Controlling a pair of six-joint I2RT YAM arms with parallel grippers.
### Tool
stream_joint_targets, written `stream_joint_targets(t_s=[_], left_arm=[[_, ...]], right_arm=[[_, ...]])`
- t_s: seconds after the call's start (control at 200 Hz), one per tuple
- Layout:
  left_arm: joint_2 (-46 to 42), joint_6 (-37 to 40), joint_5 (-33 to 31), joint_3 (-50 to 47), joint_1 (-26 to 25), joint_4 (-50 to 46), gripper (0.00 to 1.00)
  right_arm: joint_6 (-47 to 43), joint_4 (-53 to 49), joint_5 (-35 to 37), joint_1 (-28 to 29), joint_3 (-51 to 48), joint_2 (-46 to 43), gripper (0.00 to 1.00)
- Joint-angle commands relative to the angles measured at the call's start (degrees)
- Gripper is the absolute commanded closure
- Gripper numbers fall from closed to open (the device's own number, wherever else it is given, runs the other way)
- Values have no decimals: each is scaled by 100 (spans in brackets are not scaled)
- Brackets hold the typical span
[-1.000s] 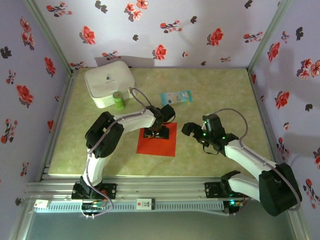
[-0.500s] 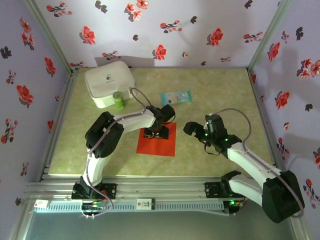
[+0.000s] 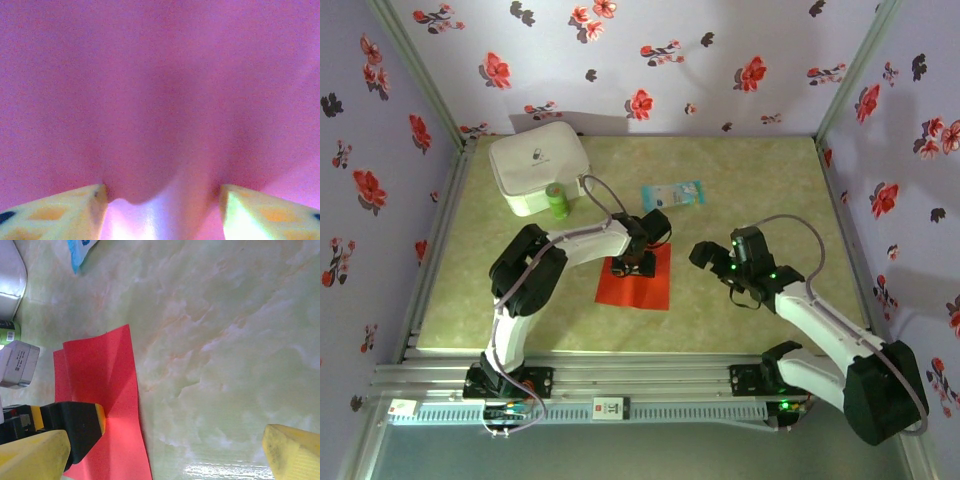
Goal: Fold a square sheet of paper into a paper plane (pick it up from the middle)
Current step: First fold the square sheet of paper in half at the center of the table.
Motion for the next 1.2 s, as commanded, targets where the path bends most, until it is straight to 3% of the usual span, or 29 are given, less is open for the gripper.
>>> stream_joint_targets(t_s=[0.0,0.16,0.305,0.365,0.525,0.82,1.025,1.195], left_arm=[[-38,105,-79,-264,-36,443,45],[-108,197,-80,-261,-35,464,53],[-186,422,190,-377,-41,700,55],[-240,453,258,-426,-41,803,61],[-321,454,297,-450,-36,868,63],[-755,468,437,-698,70,1274,74],[-1292,416,1304,-1236,327,2065,73],[-1702,-80,2680,-1836,721,3237,73]], right_arm=[[147,-192,218,-32,125,63,1],[56,-420,283,-36,246,155,1],[55,-503,299,-37,321,255,1],[48,-502,261,-37,356,297,1],[81,-527,252,-37,409,339,1],[168,-499,348,-37,369,290,1],[171,-604,703,-45,318,56,1],[12,-560,768,-96,288,-161,1]])
